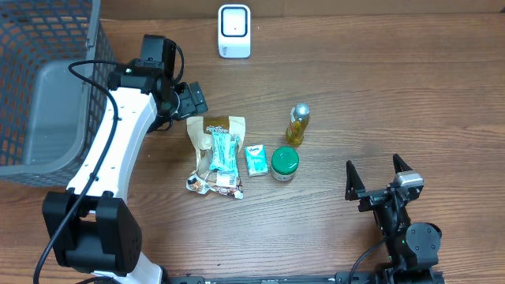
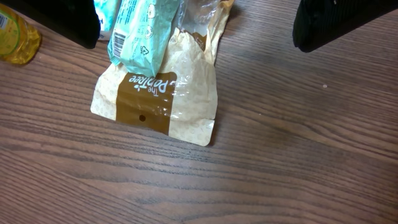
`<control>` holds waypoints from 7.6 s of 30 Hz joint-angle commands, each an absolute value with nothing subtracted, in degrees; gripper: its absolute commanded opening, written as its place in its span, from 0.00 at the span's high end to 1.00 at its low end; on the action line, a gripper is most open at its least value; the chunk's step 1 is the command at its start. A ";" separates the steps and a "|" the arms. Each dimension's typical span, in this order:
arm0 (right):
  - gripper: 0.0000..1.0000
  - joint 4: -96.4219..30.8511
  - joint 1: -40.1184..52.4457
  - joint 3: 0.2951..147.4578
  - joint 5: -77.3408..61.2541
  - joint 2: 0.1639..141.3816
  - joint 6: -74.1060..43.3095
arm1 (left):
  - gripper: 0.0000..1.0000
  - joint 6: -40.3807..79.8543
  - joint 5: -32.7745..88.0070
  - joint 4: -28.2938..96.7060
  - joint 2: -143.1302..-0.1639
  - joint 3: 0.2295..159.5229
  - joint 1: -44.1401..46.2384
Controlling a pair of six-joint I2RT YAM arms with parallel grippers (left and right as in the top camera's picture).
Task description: Scan the item barcode
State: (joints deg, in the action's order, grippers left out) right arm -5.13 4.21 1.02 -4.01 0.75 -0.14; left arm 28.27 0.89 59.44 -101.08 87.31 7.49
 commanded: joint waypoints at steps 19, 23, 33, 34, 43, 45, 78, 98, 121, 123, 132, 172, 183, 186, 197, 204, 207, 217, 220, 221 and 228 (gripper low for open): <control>0.00 -4.36 4.32 0.47 -3.49 6.61 0.08 | 0.00 27.62 1.08 59.55 -101.21 88.23 7.42; 0.00 -4.51 4.40 0.47 -3.51 6.61 0.08 | 0.00 27.62 1.08 59.55 -101.21 88.23 7.46; 0.00 2.42 4.45 0.45 -3.51 6.61 0.08 | 0.00 27.62 1.08 59.55 -101.21 88.23 7.51; 0.00 3.22 4.45 0.45 -3.51 6.61 0.08 | 0.00 27.62 1.08 59.55 -101.21 88.23 7.51; 0.00 15.09 4.45 0.45 -3.51 6.61 0.10 | 0.00 27.62 1.08 59.55 -101.21 88.23 7.51; 0.00 20.21 4.45 0.45 -3.51 6.61 0.08 | 0.00 27.64 1.08 59.55 -101.21 88.23 7.51; 0.00 49.82 4.45 0.45 -3.51 6.61 0.10 | 0.00 27.62 1.08 59.55 -101.21 88.23 7.53; 0.00 11.27 4.49 1.39 -15.55 6.61 -17.85 | 0.00 27.62 1.08 59.55 -101.21 88.23 7.53; 0.00 -60.27 4.45 77.91 -15.68 46.92 -16.19 | 0.00 27.62 1.08 59.55 -101.21 88.23 7.53; 0.00 -67.68 4.45 84.99 -15.84 53.01 -15.03 | 0.00 27.62 1.08 59.55 -101.21 88.23 7.53; 0.00 -72.07 4.45 94.85 -28.58 69.97 -14.94 | 0.00 27.62 1.08 59.55 -101.21 88.23 7.53; 0.00 -64.75 25.06 93.97 5.52 104.97 -22.04 | 0.00 27.62 1.08 59.55 -101.21 88.23 7.53; 0.07 -64.53 25.06 93.91 5.54 107.50 -22.02 | 0.00 27.62 1.08 59.55 -101.21 88.23 7.53; 0.09 -64.14 25.06 93.69 5.54 107.94 -22.02 | 0.00 27.62 1.08 59.55 -101.21 88.23 7.53; 0.14 -64.10 25.06 93.69 5.54 110.63 -22.02 | 0.00 27.62 1.08 59.55 -101.21 88.23 7.53; 0.19 -63.99 25.06 93.69 5.54 111.55 -22.02 | 0.00 27.62 1.08 59.55 -101.21 88.23 7.53; 0.21 -63.61 25.06 93.69 5.54 111.55 -22.04 | 0.00 27.62 1.08 59.55 -101.21 88.23 7.53; 0.34 -62.85 25.06 93.71 5.52 111.53 -22.09 | 0.00 27.62 1.08 59.55 -101.21 88.23 7.53; 0.36 -63.35 25.02 93.73 5.52 111.48 -22.09 | 0.00 27.62 1.08 59.55 -101.21 88.23 7.53; 0.37 -63.53 25.02 93.73 5.52 111.44 -22.09 | 0.00 27.62 1.08 59.55 -101.21 88.23 7.53; 0.49 -63.40 24.71 93.89 5.04 108.51 -22.06 | 0.00 27.62 1.08 59.55 -101.21 88.23 7.53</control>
State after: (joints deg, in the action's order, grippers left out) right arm -63.81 25.06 93.47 4.93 111.74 -22.09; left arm 28.27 1.10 59.59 -101.08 87.35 7.51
